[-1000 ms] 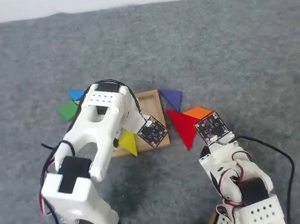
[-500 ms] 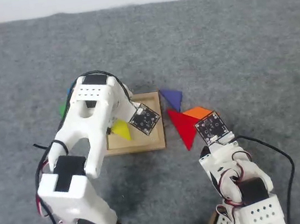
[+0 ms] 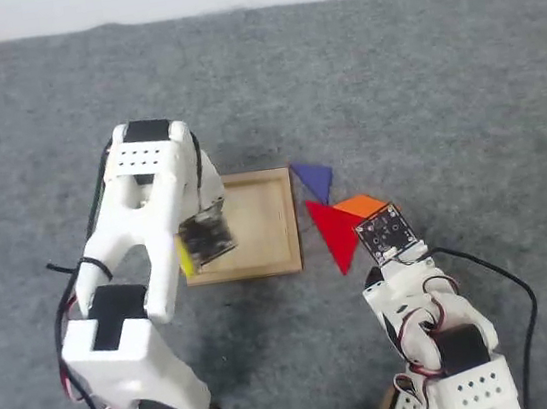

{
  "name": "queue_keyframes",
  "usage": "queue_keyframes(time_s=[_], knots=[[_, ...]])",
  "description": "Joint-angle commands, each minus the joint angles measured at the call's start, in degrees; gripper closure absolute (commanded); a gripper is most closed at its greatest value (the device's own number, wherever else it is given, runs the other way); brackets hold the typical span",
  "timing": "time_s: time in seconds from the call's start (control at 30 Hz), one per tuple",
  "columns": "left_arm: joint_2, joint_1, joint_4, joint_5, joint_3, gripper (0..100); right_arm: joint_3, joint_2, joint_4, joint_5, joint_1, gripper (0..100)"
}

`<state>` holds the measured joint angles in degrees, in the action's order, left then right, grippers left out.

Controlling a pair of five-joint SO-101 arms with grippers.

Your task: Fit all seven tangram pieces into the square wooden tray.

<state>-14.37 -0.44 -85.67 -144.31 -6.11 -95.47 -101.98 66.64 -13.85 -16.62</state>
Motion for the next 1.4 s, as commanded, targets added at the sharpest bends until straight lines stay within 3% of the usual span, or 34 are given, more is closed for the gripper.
queue_keyframes(time_s=[0.0,0.2,0.43,1.0,1.2,1.37], knots=[[0.18,0.18,-1.05,-14.07,2.51,78,-1.05,0.75,0.4,-0.7,0.92,98.6],[0.18,3.6,-0.79,-14.07,2.51,78,-1.05,0.75,0.4,-0.7,0.92,98.6],[0.09,4.04,6.68,-13.71,0.4,78,-1.05,0.75,0.31,-0.7,0.92,98.6],[0.62,3.96,6.51,-13.8,-1.01,77,-1.05,0.75,0.31,-0.7,0.92,98.6],[0.0,3.87,16.09,-13.8,-3.3,77,-1.05,0.75,0.4,-0.7,0.92,98.6],[-1.05,4.22,29.01,-13.8,-11.03,77,-1.05,0.75,0.4,-0.7,0.92,98.6]])
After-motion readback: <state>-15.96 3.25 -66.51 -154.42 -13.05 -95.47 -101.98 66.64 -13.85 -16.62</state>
